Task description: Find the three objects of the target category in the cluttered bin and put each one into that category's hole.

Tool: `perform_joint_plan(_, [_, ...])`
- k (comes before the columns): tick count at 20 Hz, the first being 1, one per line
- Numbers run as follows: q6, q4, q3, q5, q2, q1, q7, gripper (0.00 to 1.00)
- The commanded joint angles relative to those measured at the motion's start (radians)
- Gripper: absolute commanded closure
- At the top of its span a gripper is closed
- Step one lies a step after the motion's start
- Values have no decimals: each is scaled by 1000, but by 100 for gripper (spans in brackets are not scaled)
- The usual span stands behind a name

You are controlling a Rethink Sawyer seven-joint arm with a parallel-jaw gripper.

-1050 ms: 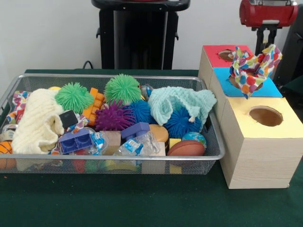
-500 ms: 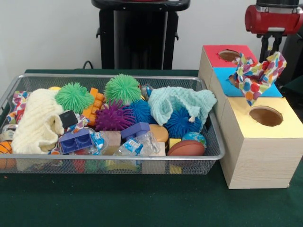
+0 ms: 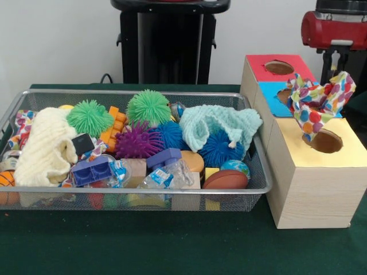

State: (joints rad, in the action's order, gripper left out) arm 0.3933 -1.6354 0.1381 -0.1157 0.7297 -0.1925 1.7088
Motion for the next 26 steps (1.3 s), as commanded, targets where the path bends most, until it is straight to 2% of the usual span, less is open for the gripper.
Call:
perform_joint_plan(1, [97,97,-19,-46,-78,33,202,100])
perform_joint_plan(6, [100,130,2,-45,-105,21,206,100])
perform_joint_plan(10, [138,98,-2,-61,-133,25,224,100])
perform_joint_plan(14, [141,108,-1,-57,-163,33,204,100])
perform_joint_plan(26, [77,73,-11,-60,-215,41,208,100])
